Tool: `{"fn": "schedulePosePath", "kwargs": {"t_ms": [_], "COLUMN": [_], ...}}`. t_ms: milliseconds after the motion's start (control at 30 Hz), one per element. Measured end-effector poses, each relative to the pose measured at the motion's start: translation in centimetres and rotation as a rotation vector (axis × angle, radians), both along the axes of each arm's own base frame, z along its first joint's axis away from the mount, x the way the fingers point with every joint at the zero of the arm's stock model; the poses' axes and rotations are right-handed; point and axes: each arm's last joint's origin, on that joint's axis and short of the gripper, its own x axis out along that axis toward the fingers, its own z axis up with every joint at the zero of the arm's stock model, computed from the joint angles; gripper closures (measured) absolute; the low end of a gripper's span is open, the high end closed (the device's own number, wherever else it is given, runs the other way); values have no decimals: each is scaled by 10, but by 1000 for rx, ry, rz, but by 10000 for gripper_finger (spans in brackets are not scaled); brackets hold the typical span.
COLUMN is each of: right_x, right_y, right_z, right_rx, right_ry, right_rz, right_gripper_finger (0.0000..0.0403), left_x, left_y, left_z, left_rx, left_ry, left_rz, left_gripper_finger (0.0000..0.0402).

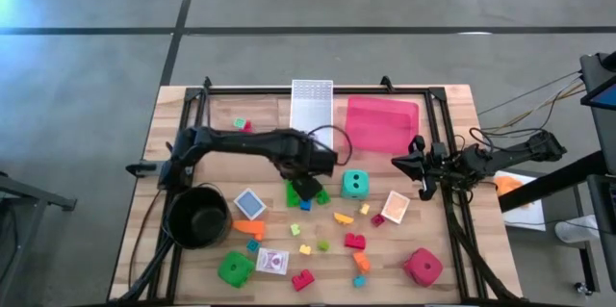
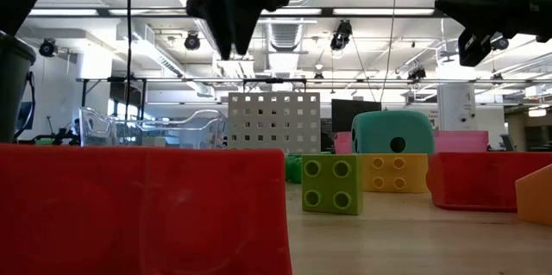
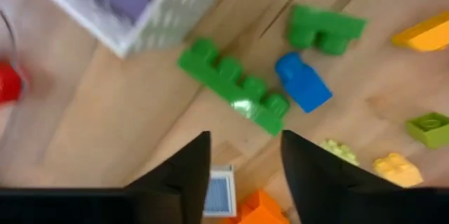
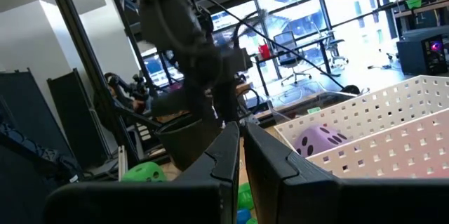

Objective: Pick & Place Toys
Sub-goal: Put the green game piece into the transparent bin

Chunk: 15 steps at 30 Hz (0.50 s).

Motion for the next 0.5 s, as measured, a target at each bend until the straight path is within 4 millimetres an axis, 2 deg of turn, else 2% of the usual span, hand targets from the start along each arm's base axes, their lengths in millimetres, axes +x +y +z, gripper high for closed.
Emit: {"fn": "schedulePosePath", "kwargs": {"t_ms": [267,500], "right_x": [0,0], "right_y": [0,0], "right_z": [0,0], "right_rx": [0,0], "right_ry": [0,0], "right_rz": [0,0], "right_gripper_finger": [382,382], "left_x": [-13,-18], "left_y": [-10,-9], "left_z": [-45,-85], "left_rx": [39,53], "left_ry": [155,153], "left_rz": [196,277], "left_gripper_finger": [119,85]}}
